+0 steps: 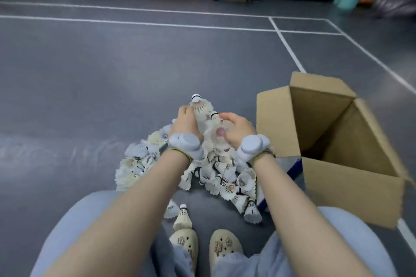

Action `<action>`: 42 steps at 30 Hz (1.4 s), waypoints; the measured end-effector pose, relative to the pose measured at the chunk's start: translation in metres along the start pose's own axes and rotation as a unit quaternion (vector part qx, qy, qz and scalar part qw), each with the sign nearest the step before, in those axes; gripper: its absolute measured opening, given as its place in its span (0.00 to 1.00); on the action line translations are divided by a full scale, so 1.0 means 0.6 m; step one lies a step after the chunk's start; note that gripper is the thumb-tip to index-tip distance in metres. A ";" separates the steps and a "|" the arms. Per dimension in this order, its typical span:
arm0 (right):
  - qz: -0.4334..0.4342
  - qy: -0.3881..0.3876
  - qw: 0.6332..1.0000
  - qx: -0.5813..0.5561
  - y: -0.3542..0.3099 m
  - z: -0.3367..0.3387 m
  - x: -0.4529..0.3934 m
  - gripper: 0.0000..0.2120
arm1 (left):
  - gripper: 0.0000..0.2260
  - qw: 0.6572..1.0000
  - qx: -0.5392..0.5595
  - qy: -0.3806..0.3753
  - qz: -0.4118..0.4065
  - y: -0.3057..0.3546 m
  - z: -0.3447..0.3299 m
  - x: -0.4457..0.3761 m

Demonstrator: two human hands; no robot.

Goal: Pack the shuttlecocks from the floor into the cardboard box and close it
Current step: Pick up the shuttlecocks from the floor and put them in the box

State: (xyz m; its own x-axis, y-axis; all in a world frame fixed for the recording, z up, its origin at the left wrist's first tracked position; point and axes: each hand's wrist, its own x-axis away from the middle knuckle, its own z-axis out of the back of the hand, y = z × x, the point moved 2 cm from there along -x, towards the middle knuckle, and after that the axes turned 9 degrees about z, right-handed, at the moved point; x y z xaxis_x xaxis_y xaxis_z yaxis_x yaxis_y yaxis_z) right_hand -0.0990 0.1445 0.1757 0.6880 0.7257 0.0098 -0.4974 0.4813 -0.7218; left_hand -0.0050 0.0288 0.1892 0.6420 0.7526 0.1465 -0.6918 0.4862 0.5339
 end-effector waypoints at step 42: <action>-0.120 0.130 0.984 -0.032 0.086 0.213 0.040 0.22 | 0.20 0.961 0.223 -0.110 -0.118 0.244 -0.143 0.007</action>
State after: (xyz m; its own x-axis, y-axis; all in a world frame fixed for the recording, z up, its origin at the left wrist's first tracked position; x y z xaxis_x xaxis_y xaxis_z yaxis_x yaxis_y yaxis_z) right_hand -0.1756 0.2494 0.2270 0.8976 0.4405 0.0149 -0.2747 0.5856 -0.7627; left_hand -0.1319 0.1416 0.1965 0.8523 0.5082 0.1242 -0.3396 0.3569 0.8702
